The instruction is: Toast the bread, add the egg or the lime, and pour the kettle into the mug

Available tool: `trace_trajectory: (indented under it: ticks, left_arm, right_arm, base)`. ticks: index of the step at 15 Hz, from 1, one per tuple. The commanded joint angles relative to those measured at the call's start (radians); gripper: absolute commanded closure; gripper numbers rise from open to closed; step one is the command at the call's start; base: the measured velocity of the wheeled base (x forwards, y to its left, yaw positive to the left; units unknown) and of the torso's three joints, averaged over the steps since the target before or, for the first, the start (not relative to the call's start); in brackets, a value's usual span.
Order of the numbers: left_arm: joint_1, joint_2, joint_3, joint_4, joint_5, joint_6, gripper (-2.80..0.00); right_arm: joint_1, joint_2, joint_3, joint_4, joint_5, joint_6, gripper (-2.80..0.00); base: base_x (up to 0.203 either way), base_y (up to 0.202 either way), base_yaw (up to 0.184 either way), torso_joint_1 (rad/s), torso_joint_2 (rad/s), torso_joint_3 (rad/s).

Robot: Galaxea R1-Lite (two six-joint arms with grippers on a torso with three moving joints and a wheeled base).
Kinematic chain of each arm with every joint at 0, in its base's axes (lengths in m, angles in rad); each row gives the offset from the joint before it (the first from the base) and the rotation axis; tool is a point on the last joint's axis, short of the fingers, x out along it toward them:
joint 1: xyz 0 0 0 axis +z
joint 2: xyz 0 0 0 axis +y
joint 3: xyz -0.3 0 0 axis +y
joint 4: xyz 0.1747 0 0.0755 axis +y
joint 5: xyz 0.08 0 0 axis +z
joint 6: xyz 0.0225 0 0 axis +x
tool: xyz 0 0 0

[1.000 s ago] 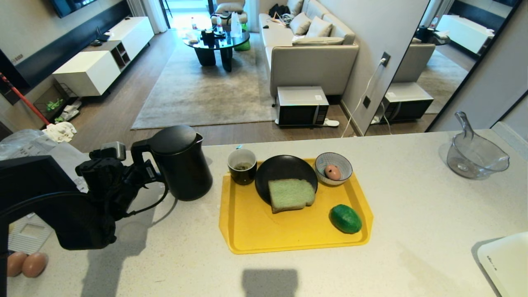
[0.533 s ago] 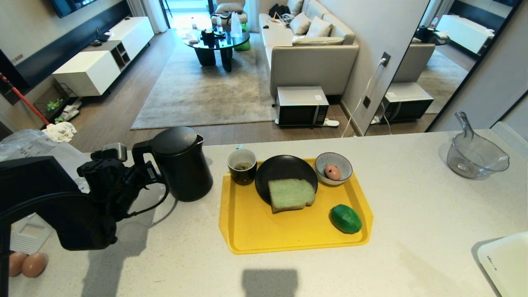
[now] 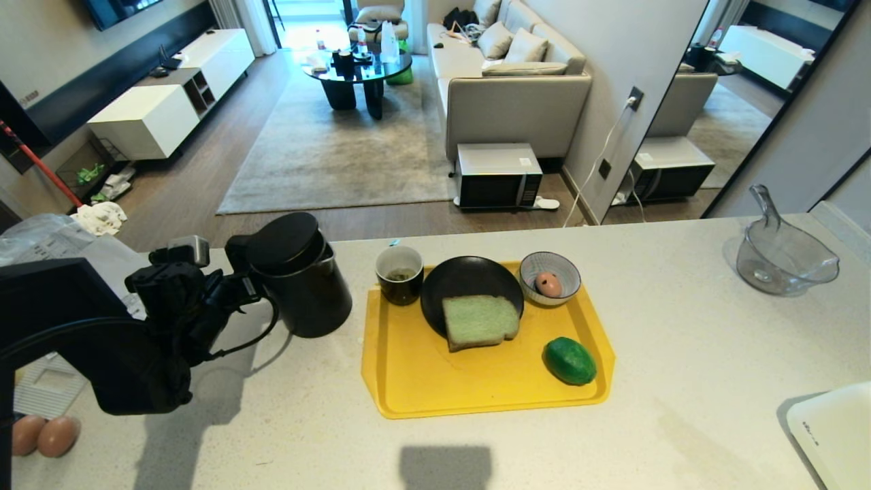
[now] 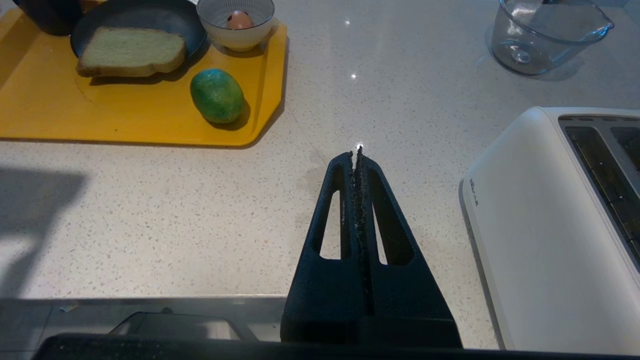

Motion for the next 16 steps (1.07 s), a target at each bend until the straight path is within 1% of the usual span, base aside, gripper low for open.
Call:
trace_trajectory:
  ticks: [1,5,9,16]
  left_arm:
    - [-0.001,0.001,0.022,-0.006,0.001,0.001,-2.8]
    - [-0.008,-0.013,0.091,-0.009,0.002,-0.003,-2.8]
    - [-0.017,-0.08,0.158,-0.012,0.002,0.002,-2.8]
    - [-0.024,-0.299,0.312,-0.014,0.005,0.003,-2.8]
  right_arm:
    - [0.0,0.0,0.0,0.0,0.0,-0.001,0.0]
    - [0.0,0.0,0.0,0.0,0.0,-0.001,0.0]
    - [0.0,0.0,0.0,0.0,0.0,-0.001,0.0]
    - [0.0,0.0,0.0,0.0,0.0,-0.001,0.0]
  base:
    - [0.0,0.0,0.0,0.0,0.0,0.0]
    - [0.0,0.0,0.0,0.0,0.0,0.0]
    - [0.0,0.0,0.0,0.0,0.0,0.0]
    - [0.0,0.0,0.0,0.0,0.0,0.0]
